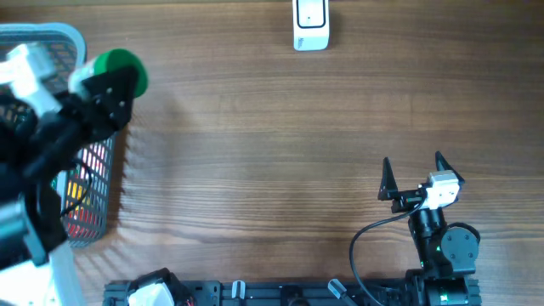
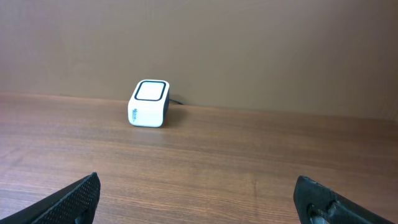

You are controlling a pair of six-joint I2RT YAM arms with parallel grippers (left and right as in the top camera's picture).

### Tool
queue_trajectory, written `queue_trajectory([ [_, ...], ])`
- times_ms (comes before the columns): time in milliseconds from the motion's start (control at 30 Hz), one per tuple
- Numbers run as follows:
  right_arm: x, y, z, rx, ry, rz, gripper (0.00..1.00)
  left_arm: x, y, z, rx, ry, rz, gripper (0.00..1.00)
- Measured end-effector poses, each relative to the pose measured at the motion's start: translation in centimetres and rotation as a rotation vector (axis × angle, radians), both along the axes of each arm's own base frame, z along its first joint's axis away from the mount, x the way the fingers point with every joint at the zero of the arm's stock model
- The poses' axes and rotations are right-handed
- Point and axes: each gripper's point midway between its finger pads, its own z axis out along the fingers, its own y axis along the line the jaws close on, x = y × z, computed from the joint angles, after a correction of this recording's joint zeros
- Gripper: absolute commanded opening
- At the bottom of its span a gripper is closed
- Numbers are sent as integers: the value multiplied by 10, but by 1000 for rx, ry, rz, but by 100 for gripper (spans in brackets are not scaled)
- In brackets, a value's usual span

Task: Scan the item barcode
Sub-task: 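Lift the jar out and set it on the table center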

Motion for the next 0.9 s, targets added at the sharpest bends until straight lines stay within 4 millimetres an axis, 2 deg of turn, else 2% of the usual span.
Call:
queue_trajectory([
  [200, 0, 0, 0, 0, 0, 0, 100, 13, -51, -31, -23, 124, -176, 65],
  [300, 0, 0, 0, 0, 0, 0, 100, 25, -84, -69, 35, 261, -236, 65],
  [367, 0, 0, 0, 0, 0, 0, 100, 33, -112, -98, 90, 342, -294, 66],
  [433, 0, 0, 0, 0, 0, 0, 100, 41, -147, -140, 176, 445, -357, 66],
  [533, 0, 0, 0, 0, 0, 0, 100, 46, -181, -185, 270, 537, -415, 66],
  [633, 0, 0, 0, 0, 0, 0, 100, 47, -227, -240, 344, 620, -501, 67],
  [767, 0, 0, 0, 0, 0, 0, 100, 40, -262, -298, 408, 706, -570, 69],
  [833, 0, 0, 0, 0, 0, 0, 100, 37, -273, -319, 441, 725, -588, 70],
  [900, 0, 0, 0, 0, 0, 0, 100, 34, -276, -334, 486, 741, -582, 70],
])
